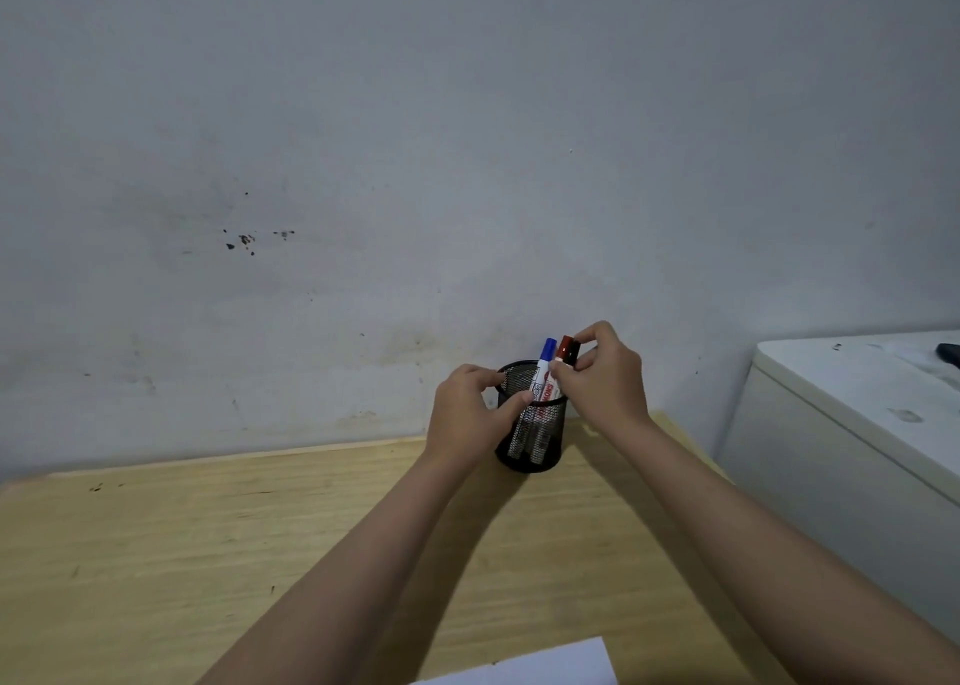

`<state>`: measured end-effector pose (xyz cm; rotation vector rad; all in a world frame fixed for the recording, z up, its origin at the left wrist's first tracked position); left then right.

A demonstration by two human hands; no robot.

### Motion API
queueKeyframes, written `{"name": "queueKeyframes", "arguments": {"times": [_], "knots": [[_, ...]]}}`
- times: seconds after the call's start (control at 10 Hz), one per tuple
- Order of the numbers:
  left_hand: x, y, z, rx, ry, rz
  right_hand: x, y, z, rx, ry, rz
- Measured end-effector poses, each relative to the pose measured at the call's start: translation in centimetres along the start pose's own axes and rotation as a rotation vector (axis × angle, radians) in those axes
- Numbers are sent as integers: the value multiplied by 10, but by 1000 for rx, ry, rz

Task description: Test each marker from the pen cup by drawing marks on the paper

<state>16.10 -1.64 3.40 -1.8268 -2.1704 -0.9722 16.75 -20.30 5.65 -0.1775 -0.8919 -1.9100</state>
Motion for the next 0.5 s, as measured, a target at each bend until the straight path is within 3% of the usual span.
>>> {"name": "queueKeyframes", "arguments": {"times": [0.3,0.4,0.5], "knots": [[-1,-11,-16,-45,86,44,2,-5,4,-26,-14,17],[9,-21,-31,-54,73,70,16,-12,27,6,-43,10],[41,-30,-53,-97,31,-13,46,-31,70,142,61,-104]]}}
Point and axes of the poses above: each hand's wrist, its own y-axis towards the middle knuckle, its own x-axis out of the back of the hand, z = x × y, the point moved 10 cm from there along y, towards the middle knuckle, and after that the axes turned 3 degrees about x, right-handed, at the moved point
